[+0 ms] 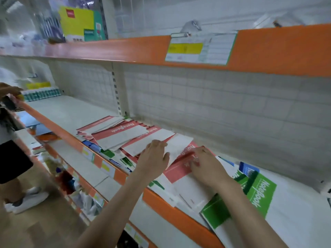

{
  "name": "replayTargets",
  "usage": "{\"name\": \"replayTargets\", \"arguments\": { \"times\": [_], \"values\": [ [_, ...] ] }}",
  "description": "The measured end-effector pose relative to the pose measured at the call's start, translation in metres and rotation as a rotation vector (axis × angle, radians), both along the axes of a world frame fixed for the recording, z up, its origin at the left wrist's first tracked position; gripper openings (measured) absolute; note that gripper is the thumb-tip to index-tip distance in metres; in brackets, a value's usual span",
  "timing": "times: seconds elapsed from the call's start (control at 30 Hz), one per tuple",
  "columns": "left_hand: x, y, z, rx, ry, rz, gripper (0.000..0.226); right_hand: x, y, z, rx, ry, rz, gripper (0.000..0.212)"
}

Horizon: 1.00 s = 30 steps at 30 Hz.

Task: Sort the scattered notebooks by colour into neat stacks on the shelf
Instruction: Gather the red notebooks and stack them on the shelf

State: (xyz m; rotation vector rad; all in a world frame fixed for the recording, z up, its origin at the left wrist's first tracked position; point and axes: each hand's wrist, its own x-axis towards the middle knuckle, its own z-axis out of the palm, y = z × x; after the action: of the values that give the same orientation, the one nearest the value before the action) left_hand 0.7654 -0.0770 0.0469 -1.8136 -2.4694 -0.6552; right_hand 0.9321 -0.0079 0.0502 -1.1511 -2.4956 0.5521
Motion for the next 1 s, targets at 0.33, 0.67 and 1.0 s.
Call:
{"name": "replayTargets", "arguments": {
  "times": [0.33,0.67,1.0],
  "values": [
    [-0.077,0.050,-0.004,-0.167,0.033,-0.098,0.045,-0.057,0.016,-0.002,-0.009,-0.007,-0.208,0.040],
    [-0.109,0.055,-0.018,-0.267,0.091,-0.114,0.055,-0.096,0.014,-0.016,-0.012,0.015,-0.406,0.036],
    [-0.083,0.057,-0.004,-0.143,0.371,-0.113,0.023,-0.100,0.020,-0.024,-0.167,0.490,-0.533,0.052]
  ]
}}
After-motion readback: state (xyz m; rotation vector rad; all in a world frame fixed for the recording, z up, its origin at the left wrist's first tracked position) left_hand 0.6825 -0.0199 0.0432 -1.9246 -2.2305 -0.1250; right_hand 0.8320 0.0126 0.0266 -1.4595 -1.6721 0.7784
